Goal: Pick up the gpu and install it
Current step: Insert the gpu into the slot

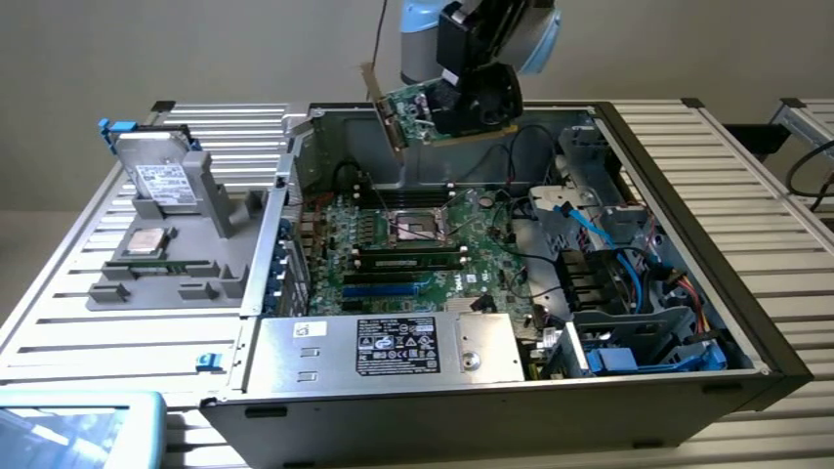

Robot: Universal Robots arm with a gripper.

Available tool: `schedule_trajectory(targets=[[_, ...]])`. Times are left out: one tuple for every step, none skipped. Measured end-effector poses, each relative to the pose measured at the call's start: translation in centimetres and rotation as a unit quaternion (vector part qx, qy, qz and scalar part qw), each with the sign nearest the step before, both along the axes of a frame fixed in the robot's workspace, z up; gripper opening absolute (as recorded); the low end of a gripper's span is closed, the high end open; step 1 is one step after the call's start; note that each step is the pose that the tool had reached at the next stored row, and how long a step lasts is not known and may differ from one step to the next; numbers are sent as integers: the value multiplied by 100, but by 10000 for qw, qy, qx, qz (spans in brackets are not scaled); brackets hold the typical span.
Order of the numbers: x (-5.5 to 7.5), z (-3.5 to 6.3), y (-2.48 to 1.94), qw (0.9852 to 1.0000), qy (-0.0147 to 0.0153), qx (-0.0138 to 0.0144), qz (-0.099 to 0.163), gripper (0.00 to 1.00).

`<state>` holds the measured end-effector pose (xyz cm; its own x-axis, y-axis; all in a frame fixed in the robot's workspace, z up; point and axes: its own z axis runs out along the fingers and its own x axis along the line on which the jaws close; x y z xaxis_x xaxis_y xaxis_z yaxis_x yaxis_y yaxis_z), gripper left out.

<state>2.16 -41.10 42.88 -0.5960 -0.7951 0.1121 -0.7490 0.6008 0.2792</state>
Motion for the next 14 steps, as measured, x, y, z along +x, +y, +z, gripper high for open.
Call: schedule_trajectory(targets=[[0, -3, 0, 10000, 9, 0, 88, 28], [0, -6, 0, 9999, 18, -1, 172, 28], [0, -9, 0, 9997, 26, -1, 257, 28], [0, -12, 0, 9994, 34, 0, 342, 28], [0, -15, 0, 9991, 43, 0, 426, 28], [0, -19, 0, 9987, 52, 0, 517, 28], [0, -22, 0, 9982, 61, 0, 601, 28], [0, -25, 0, 9976, 70, 0, 688, 28], [0, -28, 0, 9970, 79, 0, 771, 28], [0, -31, 0, 9963, 89, 0, 858, 28], [0, -35, 0, 9955, 98, 0, 941, 28], [0, -38, 0, 9947, 108, 0, 1025, 28], [0, -42, 0, 9937, 118, 0, 1110, 28], [0, -46, 0, 9928, 128, 0, 1193, 28]])
